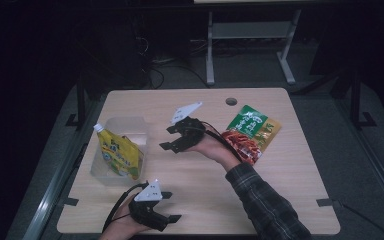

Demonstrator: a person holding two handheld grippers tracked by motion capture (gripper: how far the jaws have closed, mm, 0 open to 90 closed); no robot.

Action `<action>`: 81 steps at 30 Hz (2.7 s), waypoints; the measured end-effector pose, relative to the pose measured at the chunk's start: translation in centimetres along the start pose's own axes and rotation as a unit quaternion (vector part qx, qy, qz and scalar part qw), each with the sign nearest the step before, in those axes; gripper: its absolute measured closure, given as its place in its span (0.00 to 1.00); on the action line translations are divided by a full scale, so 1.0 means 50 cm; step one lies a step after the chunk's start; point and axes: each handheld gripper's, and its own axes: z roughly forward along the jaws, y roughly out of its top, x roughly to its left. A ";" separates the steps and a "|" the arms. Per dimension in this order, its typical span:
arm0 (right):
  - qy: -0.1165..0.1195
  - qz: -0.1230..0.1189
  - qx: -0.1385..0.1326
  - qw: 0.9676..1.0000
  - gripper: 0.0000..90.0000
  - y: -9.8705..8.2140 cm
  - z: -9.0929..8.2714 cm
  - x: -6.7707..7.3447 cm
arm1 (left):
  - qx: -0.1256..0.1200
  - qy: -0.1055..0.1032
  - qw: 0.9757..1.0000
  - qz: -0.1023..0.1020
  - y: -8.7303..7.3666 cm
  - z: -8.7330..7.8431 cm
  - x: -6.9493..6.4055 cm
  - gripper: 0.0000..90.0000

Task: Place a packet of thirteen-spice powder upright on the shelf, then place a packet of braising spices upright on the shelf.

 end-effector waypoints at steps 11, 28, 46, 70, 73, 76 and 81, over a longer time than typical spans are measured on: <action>-0.066 0.057 0.002 0.996 0.44 -0.102 -0.105 -0.050 | 0.000 0.002 1.000 0.000 0.000 0.001 0.002 0.24; -0.184 0.167 0.035 0.968 0.90 -0.296 -0.217 -0.194 | 0.004 0.003 1.000 0.003 0.000 0.001 0.005 0.24; -0.199 0.184 0.096 0.958 1.00 -0.376 -0.194 -0.227 | 0.012 0.000 1.000 0.002 -0.001 0.007 0.004 0.24; -0.109 0.091 0.118 0.983 1.00 -0.338 -0.145 -0.098 | 0.013 -0.006 1.000 0.007 0.004 0.012 0.001 0.24; -0.110 0.075 0.120 0.984 1.00 -0.330 -0.144 -0.092 | 0.011 -0.005 1.000 0.007 0.005 0.011 0.001 0.24; -0.130 0.081 0.097 0.983 1.00 -0.324 -0.149 -0.108 | 0.007 -0.007 1.000 0.004 0.004 0.009 0.001 0.24; -0.178 0.137 0.050 0.973 1.00 -0.325 -0.163 -0.167 | 0.010 -0.006 1.000 0.007 0.005 0.009 0.004 0.24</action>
